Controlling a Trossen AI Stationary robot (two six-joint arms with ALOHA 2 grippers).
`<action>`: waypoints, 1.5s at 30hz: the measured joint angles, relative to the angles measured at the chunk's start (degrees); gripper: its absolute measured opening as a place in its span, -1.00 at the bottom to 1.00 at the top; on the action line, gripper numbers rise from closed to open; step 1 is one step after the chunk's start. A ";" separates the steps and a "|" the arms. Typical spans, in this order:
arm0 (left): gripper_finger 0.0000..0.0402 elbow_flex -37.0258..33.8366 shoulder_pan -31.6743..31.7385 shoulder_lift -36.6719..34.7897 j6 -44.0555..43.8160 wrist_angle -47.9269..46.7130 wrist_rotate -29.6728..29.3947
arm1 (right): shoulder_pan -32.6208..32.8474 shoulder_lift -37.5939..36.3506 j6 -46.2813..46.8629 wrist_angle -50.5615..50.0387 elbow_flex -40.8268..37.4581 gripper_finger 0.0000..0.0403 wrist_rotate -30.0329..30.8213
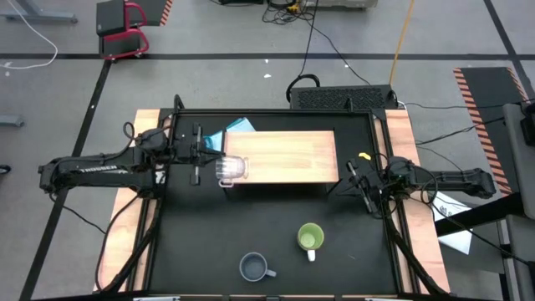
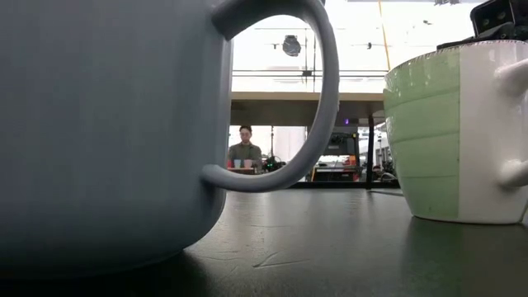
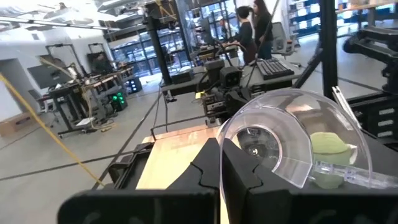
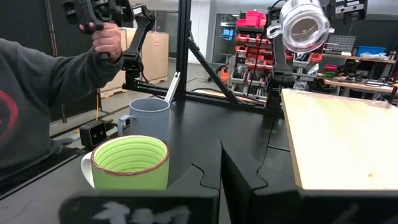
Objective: Stack small to large cups/mugs on shelf
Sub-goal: Put the transparent mug on the shelf
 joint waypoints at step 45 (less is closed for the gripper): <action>-1.00 42.42 11.49 32.58 4.46 -43.80 6.01 | 0.01 0.02 -0.44 -2.07 0.02 -1.00 0.00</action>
